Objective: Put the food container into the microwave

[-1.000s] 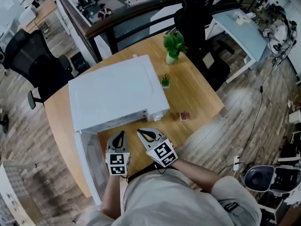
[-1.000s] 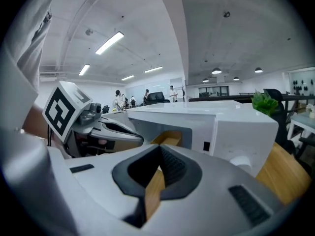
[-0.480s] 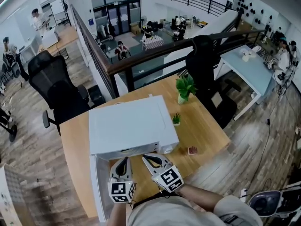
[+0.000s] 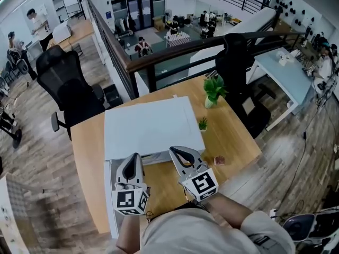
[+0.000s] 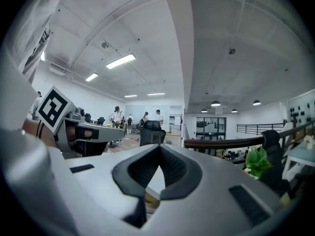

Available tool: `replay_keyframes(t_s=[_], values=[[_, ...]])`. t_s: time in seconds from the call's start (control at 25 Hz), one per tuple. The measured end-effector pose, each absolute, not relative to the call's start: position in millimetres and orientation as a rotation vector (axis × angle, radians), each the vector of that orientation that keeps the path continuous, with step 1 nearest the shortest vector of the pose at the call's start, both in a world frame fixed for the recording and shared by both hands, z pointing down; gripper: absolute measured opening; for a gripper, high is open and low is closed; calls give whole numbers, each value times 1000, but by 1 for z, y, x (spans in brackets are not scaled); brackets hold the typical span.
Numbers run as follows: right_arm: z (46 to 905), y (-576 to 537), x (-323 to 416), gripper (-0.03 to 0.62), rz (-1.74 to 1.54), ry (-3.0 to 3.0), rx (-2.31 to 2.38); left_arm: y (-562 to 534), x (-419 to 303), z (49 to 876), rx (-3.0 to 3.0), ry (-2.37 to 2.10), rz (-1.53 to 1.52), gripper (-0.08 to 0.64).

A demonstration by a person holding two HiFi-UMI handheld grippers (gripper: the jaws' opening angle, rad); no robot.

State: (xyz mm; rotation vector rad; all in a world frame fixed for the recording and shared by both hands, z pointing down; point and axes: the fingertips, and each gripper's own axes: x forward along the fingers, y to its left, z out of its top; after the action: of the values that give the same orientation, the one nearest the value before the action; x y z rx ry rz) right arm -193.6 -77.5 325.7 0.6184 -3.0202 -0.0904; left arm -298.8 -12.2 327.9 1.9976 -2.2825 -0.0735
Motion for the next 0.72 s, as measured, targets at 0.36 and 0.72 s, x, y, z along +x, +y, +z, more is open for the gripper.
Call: replay_keyframes(t_s=[0.36, 0.72], values=[[321, -80, -202, 3, -100, -3036, 625, -19, -286, 318, 2051, -2272, -76, 12], [318, -91, -201, 3, -110, -3024, 660, -30, -285, 318, 2078, -2260, -68, 12]])
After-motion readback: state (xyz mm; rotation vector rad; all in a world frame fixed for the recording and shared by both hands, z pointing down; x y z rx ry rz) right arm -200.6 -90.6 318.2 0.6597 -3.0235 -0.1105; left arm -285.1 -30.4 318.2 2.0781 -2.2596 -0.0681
